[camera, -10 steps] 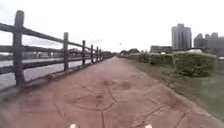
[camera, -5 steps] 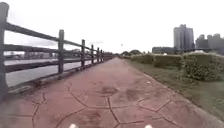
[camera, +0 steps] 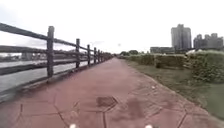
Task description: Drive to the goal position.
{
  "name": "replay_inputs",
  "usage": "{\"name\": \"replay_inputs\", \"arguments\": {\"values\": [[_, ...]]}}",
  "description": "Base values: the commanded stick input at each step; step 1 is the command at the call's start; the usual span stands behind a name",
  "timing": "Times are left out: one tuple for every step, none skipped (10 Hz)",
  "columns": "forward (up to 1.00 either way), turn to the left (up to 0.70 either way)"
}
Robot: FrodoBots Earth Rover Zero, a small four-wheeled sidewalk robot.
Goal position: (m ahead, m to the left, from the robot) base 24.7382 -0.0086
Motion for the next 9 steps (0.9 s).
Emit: {"name": "replay_inputs", "arguments": {"values": [[0.91,-0.11],[0.91,-0.36],[0.91,-0.36],[0.91,-0.36],[0.91,-0.36],[0.91,-0.36],[0.91,-0.27],[0.91,-0.12],[0.91,-0.01]]}}
